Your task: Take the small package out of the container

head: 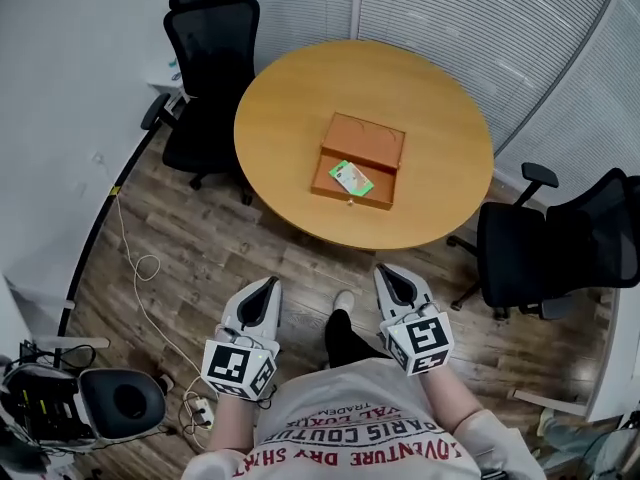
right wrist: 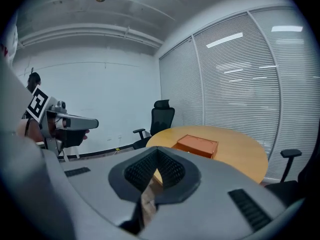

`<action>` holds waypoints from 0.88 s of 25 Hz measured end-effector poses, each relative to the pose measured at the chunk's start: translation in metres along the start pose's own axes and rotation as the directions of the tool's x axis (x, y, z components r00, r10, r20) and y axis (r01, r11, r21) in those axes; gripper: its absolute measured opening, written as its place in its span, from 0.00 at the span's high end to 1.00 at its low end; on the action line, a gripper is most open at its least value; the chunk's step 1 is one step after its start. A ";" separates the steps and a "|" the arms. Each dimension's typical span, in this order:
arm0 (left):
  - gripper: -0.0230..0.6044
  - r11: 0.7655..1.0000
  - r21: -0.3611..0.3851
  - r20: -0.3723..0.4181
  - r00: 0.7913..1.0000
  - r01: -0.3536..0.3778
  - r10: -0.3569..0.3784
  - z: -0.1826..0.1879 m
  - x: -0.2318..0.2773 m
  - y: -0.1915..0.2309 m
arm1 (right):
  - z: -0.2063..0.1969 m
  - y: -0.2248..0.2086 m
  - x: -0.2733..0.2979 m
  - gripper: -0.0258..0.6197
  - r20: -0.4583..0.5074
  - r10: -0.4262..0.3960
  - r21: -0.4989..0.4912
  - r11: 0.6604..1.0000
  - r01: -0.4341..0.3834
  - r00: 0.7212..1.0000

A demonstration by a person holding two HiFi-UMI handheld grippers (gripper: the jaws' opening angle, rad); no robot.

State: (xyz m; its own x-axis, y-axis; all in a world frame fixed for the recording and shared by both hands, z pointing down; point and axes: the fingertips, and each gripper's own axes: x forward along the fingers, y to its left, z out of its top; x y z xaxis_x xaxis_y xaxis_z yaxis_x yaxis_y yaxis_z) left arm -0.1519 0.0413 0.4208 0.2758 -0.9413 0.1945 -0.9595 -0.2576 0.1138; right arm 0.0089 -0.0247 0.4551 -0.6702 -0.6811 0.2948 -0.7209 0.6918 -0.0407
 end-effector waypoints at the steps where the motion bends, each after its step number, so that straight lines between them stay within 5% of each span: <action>1: 0.95 1.000 0.001 -0.003 1.000 0.007 -0.007 0.005 0.015 0.005 | 0.005 -0.010 0.012 0.95 -0.003 -0.004 0.005 1.000 0.004 1.000; 7: 0.95 0.999 0.028 0.003 0.999 0.032 -0.032 0.043 0.106 0.040 | 0.033 -0.071 0.082 0.95 -0.008 -0.021 0.021 1.000 0.022 1.000; 13: 0.95 0.988 0.139 0.002 0.997 0.071 -0.072 0.072 0.185 0.050 | 0.058 -0.130 0.144 0.95 -0.009 -0.024 0.032 0.999 0.024 1.000; 22: 0.95 0.983 0.120 0.002 0.990 0.142 -0.143 0.093 0.258 0.073 | 0.067 -0.159 0.184 0.95 -0.045 -0.043 0.015 0.999 0.044 0.998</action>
State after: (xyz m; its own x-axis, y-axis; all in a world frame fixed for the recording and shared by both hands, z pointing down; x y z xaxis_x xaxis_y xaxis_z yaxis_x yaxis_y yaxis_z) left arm -0.1563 -0.2410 0.3882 0.4101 -0.8953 0.1740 -0.9106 -0.4127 0.0228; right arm -0.0120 -0.2761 0.4519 -0.6298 -0.6990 0.3386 -0.7523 0.6575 -0.0421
